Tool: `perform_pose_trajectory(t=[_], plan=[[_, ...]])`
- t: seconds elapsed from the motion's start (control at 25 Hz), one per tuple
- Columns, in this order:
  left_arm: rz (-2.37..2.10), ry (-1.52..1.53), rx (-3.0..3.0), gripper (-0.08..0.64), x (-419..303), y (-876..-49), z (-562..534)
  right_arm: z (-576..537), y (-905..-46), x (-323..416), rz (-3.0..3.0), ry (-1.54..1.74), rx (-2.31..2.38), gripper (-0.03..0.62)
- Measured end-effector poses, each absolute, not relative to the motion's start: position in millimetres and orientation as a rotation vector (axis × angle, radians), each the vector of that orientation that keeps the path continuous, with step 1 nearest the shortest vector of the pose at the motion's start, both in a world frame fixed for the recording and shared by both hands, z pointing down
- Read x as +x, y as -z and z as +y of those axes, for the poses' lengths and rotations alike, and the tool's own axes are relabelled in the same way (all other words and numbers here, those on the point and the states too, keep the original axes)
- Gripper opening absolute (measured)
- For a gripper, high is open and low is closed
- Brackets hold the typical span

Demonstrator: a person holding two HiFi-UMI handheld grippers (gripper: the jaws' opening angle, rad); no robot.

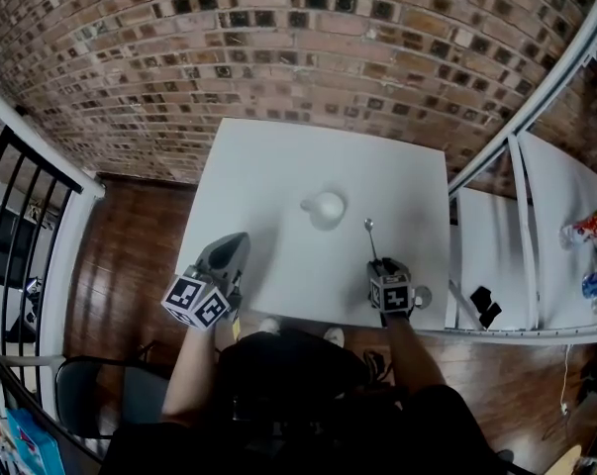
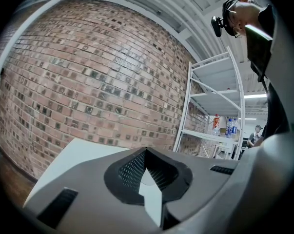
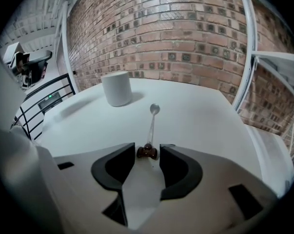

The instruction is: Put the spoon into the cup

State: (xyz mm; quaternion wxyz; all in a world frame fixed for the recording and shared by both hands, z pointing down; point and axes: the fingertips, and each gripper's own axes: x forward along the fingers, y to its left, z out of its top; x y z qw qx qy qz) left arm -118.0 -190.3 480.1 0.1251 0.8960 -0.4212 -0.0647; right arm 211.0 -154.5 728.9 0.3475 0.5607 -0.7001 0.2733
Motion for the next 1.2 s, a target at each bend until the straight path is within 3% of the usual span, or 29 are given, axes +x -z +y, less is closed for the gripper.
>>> perform_pose_trajectory(t=[0.08, 0.52, 1.2], plan=[[-1.221, 0.19, 2.614, 0.003, -116, -480, -190, -153, -727, 210, -1.808, -0.701, 1.432, 0.13], [-1.211, 0.209, 2.636, 0.003, -118, -474, -192, -165, -685, 218, -1.856, -0.567, 1.489, 0.127], [-1.21, 0.295, 2.709, 0.003, -109, -440, -205, -208, -480, 219, -2.178, -0.095, 1.772, 0.127]])
